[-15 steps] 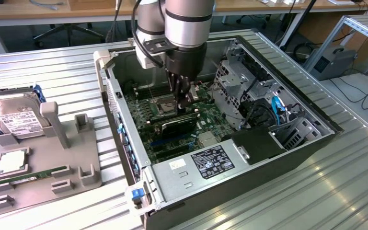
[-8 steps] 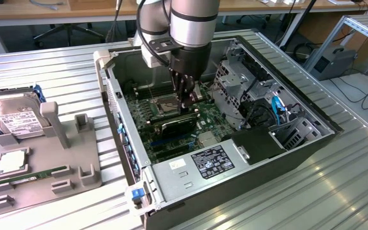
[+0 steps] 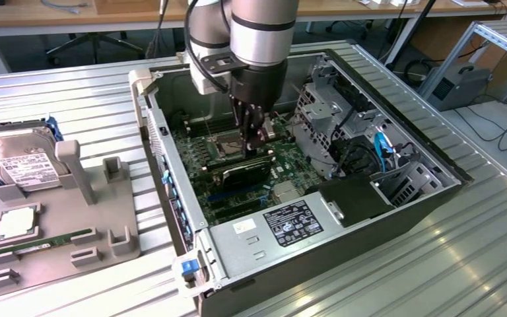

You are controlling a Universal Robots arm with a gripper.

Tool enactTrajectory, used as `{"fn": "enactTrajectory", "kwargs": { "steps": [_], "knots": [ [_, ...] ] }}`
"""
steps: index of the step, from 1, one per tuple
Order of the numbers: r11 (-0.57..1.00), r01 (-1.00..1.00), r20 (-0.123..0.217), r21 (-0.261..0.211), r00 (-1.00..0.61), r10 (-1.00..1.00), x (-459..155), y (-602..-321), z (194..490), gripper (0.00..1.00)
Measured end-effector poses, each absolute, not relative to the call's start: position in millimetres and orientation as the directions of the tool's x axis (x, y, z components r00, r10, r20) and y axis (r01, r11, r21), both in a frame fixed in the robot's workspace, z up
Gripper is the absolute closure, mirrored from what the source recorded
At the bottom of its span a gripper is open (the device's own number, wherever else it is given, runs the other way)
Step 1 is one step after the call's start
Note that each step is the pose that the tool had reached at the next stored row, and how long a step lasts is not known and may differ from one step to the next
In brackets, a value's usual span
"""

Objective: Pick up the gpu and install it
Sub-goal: 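Press down on the gpu until it lock into place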

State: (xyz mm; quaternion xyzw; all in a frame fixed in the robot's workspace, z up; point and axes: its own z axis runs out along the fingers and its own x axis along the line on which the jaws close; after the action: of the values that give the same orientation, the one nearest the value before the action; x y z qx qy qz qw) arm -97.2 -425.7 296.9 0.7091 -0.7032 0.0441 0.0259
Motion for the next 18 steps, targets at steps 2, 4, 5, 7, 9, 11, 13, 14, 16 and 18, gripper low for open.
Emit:
{"fn": "enactTrajectory", "kwargs": {
  "steps": [2,4,5,7,9,11,13,14,16,18],
  "knots": [
    [-0.010,-1.000,0.099,-0.025,0.007,-0.995,-101,-426,296,0.89],
    [-0.010,-1.000,0.100,-0.025,0.007,-0.995,-106,-426,294,0.89],
    [-0.010,-1.000,0.101,-0.025,0.007,-0.995,-109,-426,293,0.89],
    [-0.010,-1.000,0.101,-0.025,0.007,-0.995,-114,-426,292,0.89],
    [-0.010,-1.000,0.102,-0.025,0.007,-0.995,-122,-426,289,0.89],
    [-0.010,-1.000,0.102,-0.025,0.007,-0.995,-129,-425,288,0.89],
    [-0.010,-1.000,0.102,-0.025,0.007,-0.995,-133,-425,286,0.89],
    [-0.010,-1.000,0.103,-0.025,0.007,-0.995,-136,-424,285,0.89],
    [-0.010,-1.000,0.103,-0.025,0.007,-0.995,-141,-424,283,0.89],
    [-0.010,-1.000,0.103,-0.025,0.007,-0.995,-144,-424,282,0.89]
  ]
}}
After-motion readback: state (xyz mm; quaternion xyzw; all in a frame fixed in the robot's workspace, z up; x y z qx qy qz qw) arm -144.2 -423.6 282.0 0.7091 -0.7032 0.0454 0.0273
